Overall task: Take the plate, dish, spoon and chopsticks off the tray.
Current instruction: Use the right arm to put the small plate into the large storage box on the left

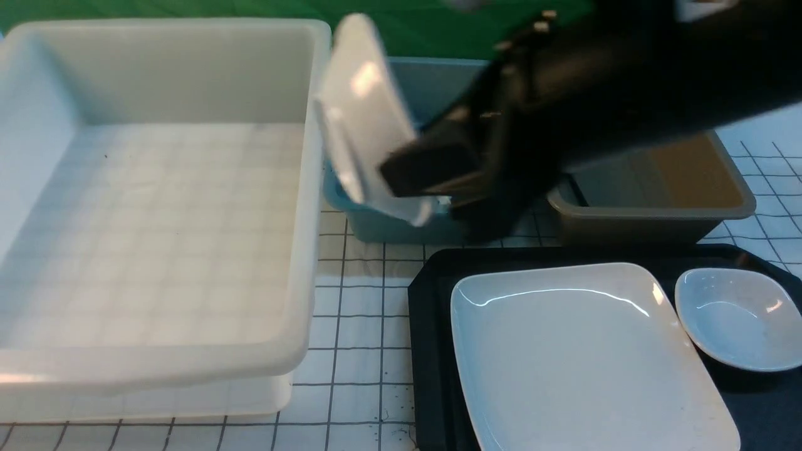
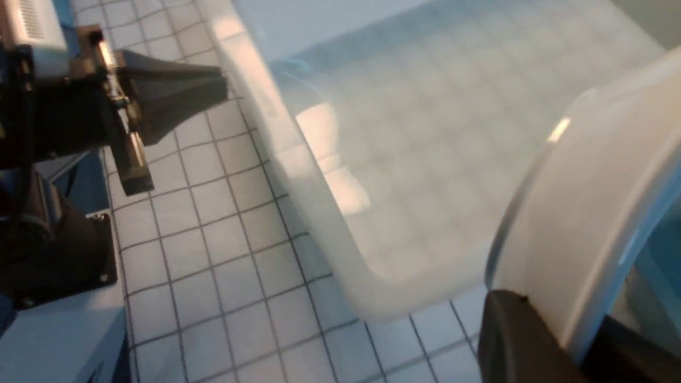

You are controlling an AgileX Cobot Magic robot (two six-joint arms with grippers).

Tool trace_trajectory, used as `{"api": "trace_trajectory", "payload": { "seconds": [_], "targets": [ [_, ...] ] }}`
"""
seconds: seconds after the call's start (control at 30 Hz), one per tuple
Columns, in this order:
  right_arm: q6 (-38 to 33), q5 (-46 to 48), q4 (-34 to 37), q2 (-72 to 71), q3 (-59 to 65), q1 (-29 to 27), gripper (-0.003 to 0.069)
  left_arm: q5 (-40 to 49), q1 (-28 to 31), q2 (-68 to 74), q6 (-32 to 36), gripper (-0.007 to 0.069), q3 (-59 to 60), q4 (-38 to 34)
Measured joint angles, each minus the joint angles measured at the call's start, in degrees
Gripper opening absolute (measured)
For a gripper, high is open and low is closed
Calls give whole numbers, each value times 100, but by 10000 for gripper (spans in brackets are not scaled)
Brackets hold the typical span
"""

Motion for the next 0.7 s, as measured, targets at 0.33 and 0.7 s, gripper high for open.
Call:
{"api": "trace_trajectory", "payload": {
  "seconds": [0.33, 0.7],
  "targets": [
    [-1692, -219, -582, 2926, -2303, 702, 87, 0, 0, 0, 0, 21, 0, 0],
    [-1817, -504, -1811, 4000, -2628, 738, 87, 0, 0, 0, 0, 21, 0, 0]
  ]
}}
